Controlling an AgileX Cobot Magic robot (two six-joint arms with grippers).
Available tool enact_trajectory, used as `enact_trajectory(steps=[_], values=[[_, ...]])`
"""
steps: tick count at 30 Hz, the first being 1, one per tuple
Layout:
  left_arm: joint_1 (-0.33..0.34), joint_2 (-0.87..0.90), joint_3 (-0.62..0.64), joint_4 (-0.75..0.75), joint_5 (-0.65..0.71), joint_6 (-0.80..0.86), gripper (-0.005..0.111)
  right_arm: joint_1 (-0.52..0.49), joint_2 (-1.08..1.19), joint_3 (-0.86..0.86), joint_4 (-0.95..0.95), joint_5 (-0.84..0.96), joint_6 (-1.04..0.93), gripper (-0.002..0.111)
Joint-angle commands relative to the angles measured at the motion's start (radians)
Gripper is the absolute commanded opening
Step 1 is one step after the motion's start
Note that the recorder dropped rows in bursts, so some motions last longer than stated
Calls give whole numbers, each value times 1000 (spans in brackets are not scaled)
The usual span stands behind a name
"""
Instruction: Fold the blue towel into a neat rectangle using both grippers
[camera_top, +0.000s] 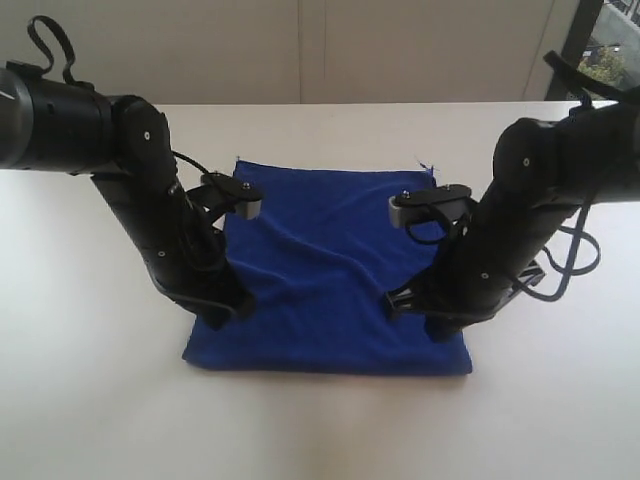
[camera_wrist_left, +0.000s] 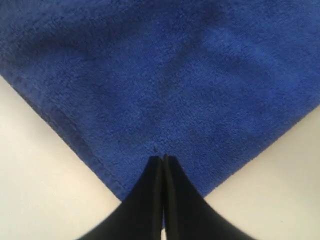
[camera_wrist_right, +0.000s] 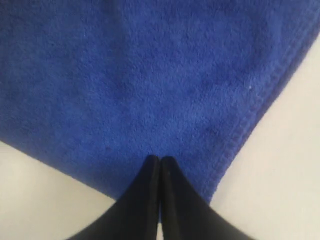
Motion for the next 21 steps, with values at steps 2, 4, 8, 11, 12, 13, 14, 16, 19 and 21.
enact_trajectory(steps=[2, 4, 8, 11, 12, 13, 14, 16, 19, 21], values=[[-1, 6, 40, -11, -2, -12, 0, 3, 5, 60, -5, -43, -5, 0], [-1, 6, 39, -9, 0, -12, 0, 3, 17, 66, -16, -47, -5, 0], [-1, 6, 39, -9, 2, -12, 0, 3, 53, 66, -127, -22, 58, 0], [-1, 2, 39, -9, 4, -12, 0, 3, 67, 66, -184, -10, 90, 0], [-1, -1, 39, -9, 4, -12, 0, 3, 67, 66, -204, 5, 98, 0], [-1, -8, 39, -6, 6, -12, 0, 3, 67, 66, -237, 20, 117, 0], [-1, -13, 39, -3, 6, -12, 0, 3, 67, 66, -262, 27, 139, 0], [-1, -24, 39, 4, 4, -11, 0, 3, 67, 66, -278, 34, 141, 0], [-1, -48, 39, 8, 4, -9, 0, 3, 67, 66, -282, 38, 141, 0], [-1, -63, 39, 16, 2, -9, 0, 3, 67, 64, -282, 38, 141, 0]])
